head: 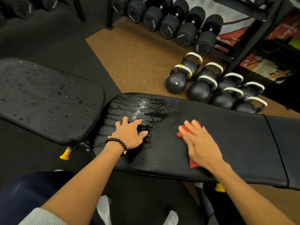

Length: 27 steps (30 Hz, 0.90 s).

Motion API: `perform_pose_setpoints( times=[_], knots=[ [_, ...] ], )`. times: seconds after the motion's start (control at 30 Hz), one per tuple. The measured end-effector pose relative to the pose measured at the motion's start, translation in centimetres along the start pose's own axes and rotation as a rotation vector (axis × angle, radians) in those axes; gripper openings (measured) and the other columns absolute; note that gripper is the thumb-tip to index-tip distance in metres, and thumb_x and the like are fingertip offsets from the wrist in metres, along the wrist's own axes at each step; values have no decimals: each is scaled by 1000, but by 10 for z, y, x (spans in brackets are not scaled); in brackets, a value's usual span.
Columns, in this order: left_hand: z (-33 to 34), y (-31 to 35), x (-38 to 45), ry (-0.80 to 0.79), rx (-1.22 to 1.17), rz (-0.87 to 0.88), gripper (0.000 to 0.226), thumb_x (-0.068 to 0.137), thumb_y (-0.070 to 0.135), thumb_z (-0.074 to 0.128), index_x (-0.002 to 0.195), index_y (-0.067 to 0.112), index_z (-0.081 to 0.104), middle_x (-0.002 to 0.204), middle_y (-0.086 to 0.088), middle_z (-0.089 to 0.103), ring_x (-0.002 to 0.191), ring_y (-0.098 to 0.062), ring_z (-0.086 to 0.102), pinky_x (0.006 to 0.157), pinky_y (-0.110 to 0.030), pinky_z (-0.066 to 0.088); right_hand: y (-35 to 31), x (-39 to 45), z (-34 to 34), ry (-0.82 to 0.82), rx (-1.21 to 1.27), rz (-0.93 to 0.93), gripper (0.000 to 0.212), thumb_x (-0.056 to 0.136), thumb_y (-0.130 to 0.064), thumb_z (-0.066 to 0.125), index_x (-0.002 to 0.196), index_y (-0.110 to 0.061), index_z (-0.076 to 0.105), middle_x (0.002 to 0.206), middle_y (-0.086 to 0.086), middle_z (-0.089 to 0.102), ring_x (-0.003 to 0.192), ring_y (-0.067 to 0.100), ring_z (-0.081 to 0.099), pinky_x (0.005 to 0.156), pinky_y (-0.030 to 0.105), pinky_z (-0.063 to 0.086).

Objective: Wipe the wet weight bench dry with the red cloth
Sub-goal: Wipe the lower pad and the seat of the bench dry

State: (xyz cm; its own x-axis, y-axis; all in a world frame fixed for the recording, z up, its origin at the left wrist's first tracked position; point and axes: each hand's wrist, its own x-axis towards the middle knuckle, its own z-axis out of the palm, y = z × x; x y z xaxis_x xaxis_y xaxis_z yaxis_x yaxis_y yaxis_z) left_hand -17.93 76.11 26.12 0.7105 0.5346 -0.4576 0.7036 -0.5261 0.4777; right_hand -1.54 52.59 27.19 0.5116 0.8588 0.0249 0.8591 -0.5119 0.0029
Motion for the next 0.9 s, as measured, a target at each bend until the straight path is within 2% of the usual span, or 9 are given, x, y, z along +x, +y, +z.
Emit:
perform_pose_setpoints(
  times=[0.1, 0.17, 0.33, 0.43, 0.53, 0.6, 0.67, 0.8, 0.9],
  knots=[
    [0, 2, 1, 0, 16, 3, 47, 93, 60, 49, 135, 38, 42, 139, -7, 27, 132, -40, 21, 101, -54, 41, -6, 49, -1, 32, -58, 270, 48, 94, -19, 49, 142, -19, 51, 151, 7, 44, 142, 34, 33, 112, 54, 34],
    [1, -1, 5, -2, 2, 4, 42, 95, 59, 42, 131, 40, 44, 137, -7, 29, 132, -38, 22, 104, -52, 37, -47, 66, 6, 69, -79, 287, 44, 93, -27, 43, 136, -19, 49, 143, 7, 45, 134, 35, 37, 107, 51, 35],
    [6, -17, 18, 4, -25, 2, 37, 85, 61, 25, 120, 53, 36, 131, -2, 42, 131, -30, 30, 104, -47, 30, -120, 0, 19, -18, 43, -153, 48, 96, -31, 44, 143, -21, 48, 153, 3, 42, 145, 31, 31, 120, 44, 22],
    [-1, -14, 14, -29, -49, 19, 36, 90, 57, 27, 124, 56, 39, 135, -1, 42, 134, -28, 26, 107, -46, 27, -74, -26, 3, 3, 24, -281, 42, 94, -32, 49, 135, -28, 58, 147, -2, 51, 140, 26, 43, 111, 45, 38],
    [-15, -13, 8, -49, -54, 93, 40, 102, 40, 38, 141, 34, 48, 138, -6, 46, 139, -23, 27, 113, -40, 19, -20, -1, -4, 33, 10, -23, 40, 95, -21, 50, 134, -23, 60, 146, 3, 52, 140, 30, 41, 107, 54, 40],
    [-23, -20, 1, -4, -98, 119, 36, 101, 35, 48, 136, 31, 54, 125, -7, 52, 115, -18, 51, 104, -33, 34, -30, 21, -1, 15, -30, 195, 50, 93, -17, 52, 142, -21, 52, 152, 7, 44, 145, 33, 31, 113, 53, 32],
    [-26, -29, -10, 60, -118, 127, 31, 98, 33, 55, 128, 28, 59, 121, -7, 54, 90, -11, 55, 93, -29, 42, -73, 34, 10, 52, -50, 257, 54, 89, -21, 52, 142, -19, 48, 151, 9, 42, 142, 35, 31, 113, 52, 31],
    [-25, -43, -35, 137, -75, 56, 26, 96, 34, 57, 120, 28, 61, 117, -3, 53, 103, -25, 57, 95, -43, 48, -171, 16, 34, -22, 105, -112, 57, 81, -23, 43, 138, -23, 47, 149, 2, 41, 143, 32, 30, 115, 50, 30],
    [-23, -59, -45, 125, -39, 4, 29, 97, 34, 55, 125, 28, 58, 123, -4, 52, 106, -26, 58, 96, -42, 48, -160, -10, 30, -97, 139, -447, 62, 77, -21, 38, 135, -29, 59, 149, -2, 50, 143, 25, 40, 117, 44, 34]
  ],
)
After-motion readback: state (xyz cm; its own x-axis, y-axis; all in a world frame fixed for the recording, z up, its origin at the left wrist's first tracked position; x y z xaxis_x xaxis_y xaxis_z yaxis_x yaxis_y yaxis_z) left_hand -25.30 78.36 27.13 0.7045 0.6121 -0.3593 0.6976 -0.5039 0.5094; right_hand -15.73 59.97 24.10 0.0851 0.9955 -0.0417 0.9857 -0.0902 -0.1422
